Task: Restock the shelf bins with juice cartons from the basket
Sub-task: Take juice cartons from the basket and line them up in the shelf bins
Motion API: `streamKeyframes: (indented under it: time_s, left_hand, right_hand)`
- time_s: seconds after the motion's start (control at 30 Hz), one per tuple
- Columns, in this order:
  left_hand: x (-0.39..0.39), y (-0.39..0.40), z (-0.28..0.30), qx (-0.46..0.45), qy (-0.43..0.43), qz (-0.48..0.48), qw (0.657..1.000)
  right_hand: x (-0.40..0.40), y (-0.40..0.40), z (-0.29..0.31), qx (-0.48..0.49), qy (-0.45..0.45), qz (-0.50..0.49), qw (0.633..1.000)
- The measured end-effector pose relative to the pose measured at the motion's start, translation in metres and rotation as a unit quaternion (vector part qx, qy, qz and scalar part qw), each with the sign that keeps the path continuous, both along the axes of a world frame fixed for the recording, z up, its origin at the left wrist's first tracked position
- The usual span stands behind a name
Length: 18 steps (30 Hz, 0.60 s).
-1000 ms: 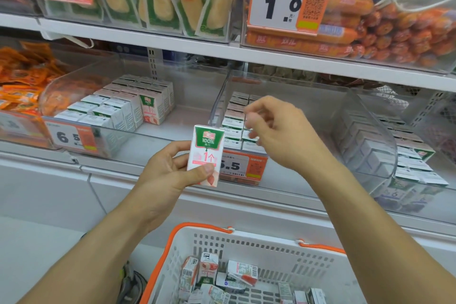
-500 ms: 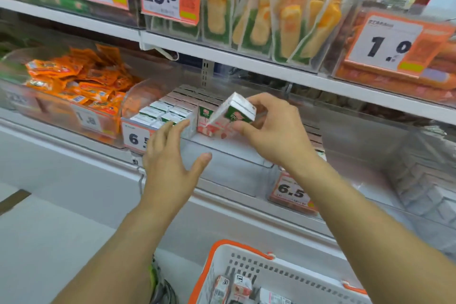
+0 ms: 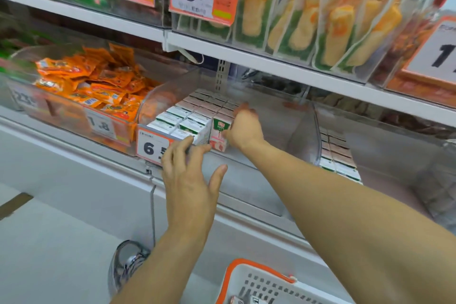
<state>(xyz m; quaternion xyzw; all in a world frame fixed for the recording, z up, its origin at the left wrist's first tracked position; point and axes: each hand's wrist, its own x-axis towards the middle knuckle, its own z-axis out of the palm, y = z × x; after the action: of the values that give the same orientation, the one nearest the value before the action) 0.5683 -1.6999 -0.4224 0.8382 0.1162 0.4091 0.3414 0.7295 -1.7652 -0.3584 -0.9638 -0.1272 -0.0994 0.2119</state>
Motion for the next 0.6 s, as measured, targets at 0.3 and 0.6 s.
streamKeyframes:
  time_s: [0.3, 0.6]
  left_hand:
    - [-0.02, -0.005, 0.016, 0.031, -0.006, 0.0, 1.0]
    - [-0.054, -0.097, 0.007, 0.052, 0.284, -0.37, 0.883]
  right_hand:
    - [-0.077, -0.065, 0.041, 0.136, -0.085, 0.099, 0.982]
    - [-0.223, -0.222, -0.05, 0.177, -0.01, 0.065, 0.982]
